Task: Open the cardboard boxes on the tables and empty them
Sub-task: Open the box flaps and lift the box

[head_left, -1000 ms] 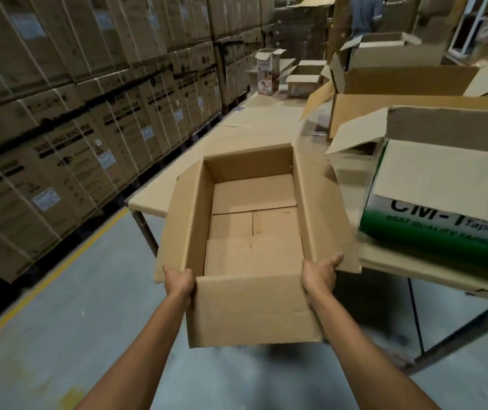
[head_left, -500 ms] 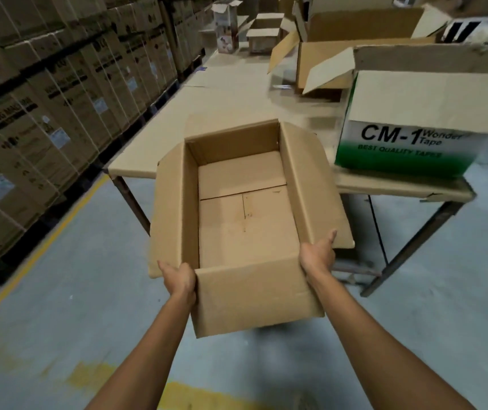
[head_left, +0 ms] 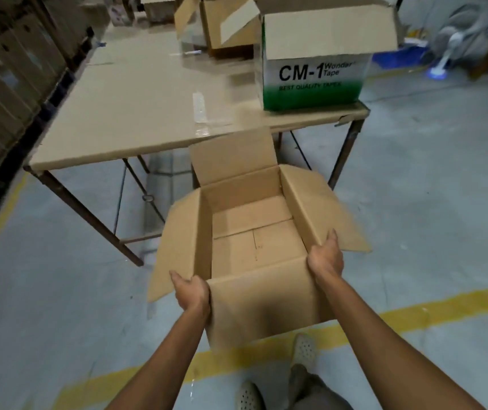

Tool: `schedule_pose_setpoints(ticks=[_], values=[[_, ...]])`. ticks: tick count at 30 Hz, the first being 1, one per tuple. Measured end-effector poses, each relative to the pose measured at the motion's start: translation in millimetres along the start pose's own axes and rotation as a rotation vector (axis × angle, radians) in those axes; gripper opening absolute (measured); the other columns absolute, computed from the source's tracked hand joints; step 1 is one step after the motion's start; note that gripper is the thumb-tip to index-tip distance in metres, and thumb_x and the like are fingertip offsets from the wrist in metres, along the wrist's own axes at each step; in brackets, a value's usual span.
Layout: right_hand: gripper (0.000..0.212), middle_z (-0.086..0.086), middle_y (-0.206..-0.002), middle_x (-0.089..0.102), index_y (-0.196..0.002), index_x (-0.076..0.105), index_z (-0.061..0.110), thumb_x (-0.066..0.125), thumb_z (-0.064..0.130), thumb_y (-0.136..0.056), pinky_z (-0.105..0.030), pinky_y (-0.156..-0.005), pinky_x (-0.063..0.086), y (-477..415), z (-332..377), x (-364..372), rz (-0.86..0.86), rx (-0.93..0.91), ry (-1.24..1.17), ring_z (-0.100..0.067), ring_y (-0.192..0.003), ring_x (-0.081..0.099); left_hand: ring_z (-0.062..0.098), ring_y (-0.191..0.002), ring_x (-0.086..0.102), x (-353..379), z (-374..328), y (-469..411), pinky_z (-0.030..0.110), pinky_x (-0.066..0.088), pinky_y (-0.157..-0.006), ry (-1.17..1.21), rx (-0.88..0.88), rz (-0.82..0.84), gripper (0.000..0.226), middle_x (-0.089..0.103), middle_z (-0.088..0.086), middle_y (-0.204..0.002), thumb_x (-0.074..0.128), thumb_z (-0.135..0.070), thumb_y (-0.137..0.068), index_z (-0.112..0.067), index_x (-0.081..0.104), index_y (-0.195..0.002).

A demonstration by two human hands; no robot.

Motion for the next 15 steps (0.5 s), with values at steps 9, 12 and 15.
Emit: schedule_pose_setpoints(ticks=[9, 12, 15], values=[[0.059, -0.016, -0.143, 0.055, -0.150, 0.041, 0.021, 0.053, 0.017, -0.093, -0.041, -0.101, 0.044, -12.5, -123.4, -92.4, -0.139, 0.209, -0.077, -0.040, -0.126, 0.054, 0.040, -0.137, 0.041, 75.3, 15.9, 80.9, 0.041, 0.036, -0.109, -0.269, 0.093, 0.302, 0.063, 0.038, 0.015, -0.157, 0.045, -0.013, -0.100, -0.014, 0.021, -0.158], [0.059, -0.016, -0.143, 0.056, -0.150, 0.043, 0.020, 0.053, 0.014, -0.091, -0.039, -0.100, 0.044, -27.2, -152.4, -130.5, -0.201, 0.263, -0.129, -0.039, -0.126, 0.055, 0.040, -0.136, 0.042, 114.7, 5.4, 112.0, 0.040, 0.036, -0.108, -0.295, 0.134, 0.357, 0.063, 0.041, 0.015, -0.154, 0.046, -0.013, -0.099, -0.015, 0.024, -0.158], [0.061, -0.016, -0.143, 0.055, -0.150, 0.041, 0.020, 0.051, 0.012, -0.091, -0.040, -0.101, 0.044, -45.3, -183.9, -171.1, -0.250, 0.313, -0.190, -0.040, -0.126, 0.054, 0.039, -0.136, 0.043, 160.8, -1.8, 148.2, 0.040, 0.036, -0.110, -0.310, 0.191, 0.411, 0.062, 0.042, 0.014, -0.153, 0.046, -0.013, -0.099, -0.017, 0.025, -0.158]])
Point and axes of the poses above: each hand's wrist, its own y-axis away from the middle knuckle, its own x-axis out of the palm, z = x × y, the point moved 1 cm from there along -y, towards the middle knuckle
